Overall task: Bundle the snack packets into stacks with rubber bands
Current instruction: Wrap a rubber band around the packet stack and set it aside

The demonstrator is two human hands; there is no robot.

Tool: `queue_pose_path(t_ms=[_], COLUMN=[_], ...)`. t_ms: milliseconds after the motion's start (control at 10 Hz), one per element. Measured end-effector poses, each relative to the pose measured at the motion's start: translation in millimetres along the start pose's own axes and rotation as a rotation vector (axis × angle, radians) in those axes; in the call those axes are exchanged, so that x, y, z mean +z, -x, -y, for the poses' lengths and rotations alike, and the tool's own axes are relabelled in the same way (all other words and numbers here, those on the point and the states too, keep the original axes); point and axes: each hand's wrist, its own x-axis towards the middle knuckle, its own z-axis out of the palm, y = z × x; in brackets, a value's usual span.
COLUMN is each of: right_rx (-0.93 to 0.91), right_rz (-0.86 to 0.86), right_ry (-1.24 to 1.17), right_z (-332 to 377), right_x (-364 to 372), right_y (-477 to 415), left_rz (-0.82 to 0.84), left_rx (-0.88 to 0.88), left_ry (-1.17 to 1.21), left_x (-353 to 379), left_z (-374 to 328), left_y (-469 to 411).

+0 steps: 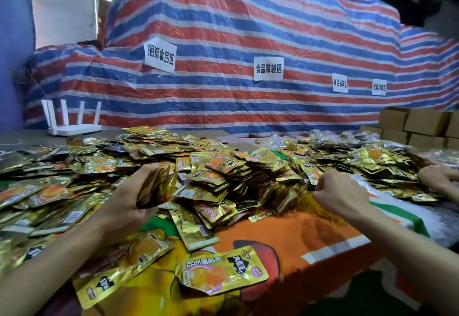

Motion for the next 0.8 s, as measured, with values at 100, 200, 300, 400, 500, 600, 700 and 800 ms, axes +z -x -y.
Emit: queue_pose_path(t_ms=[100, 200, 300, 400, 500, 600, 700, 800], right_rx=[-0.011, -0.084, -0.186, -0.288, -0.356, -0.394, -0.438, -0.412], right_rz=[-0.072, -0.112, -0.106, -0.01, 0.149, 0.297, 0.387, 0.343], right_ry=[-0.021, -0.077, -0.205, -0.417, -0.592, -0.764, -0.941, -1.089], right_z=[6.3, 39.0, 87.6, 145.1, 202.7, 251.7, 284.5, 298.8], right_x=[-12.6, -20.8, -23.2, -14.8, -0.7, 6.5, 11.2, 31.1], right_y=[-3.1, 7.6, 23.3, 36.5, 39.7, 35.8, 36.1, 40.7], left_rz=[-0.006, -0.057, -0.113, -0.16, -0.234, -0.205, -0.211, -0.218], left_rx=[0.022, 0.013, -0.031, -0.193, -0.465, -0.662, -0.748, -0.799], left_ry=[0.061, 0.107, 0.21, 0.44, 0.749, 0.966, 1.023, 0.915], left_x=[-6.2, -8.2, -11.2, -10.6, -10.0, -16.9, -25.2, -29.2], left_z=[-13.2, -11.4, -13.1, -12.8, -8.5, -5.2, -0.1, 4.4], left_y=[4.3, 3.0, 2.1, 2.3, -1.4, -5.4, -8.0, -7.0])
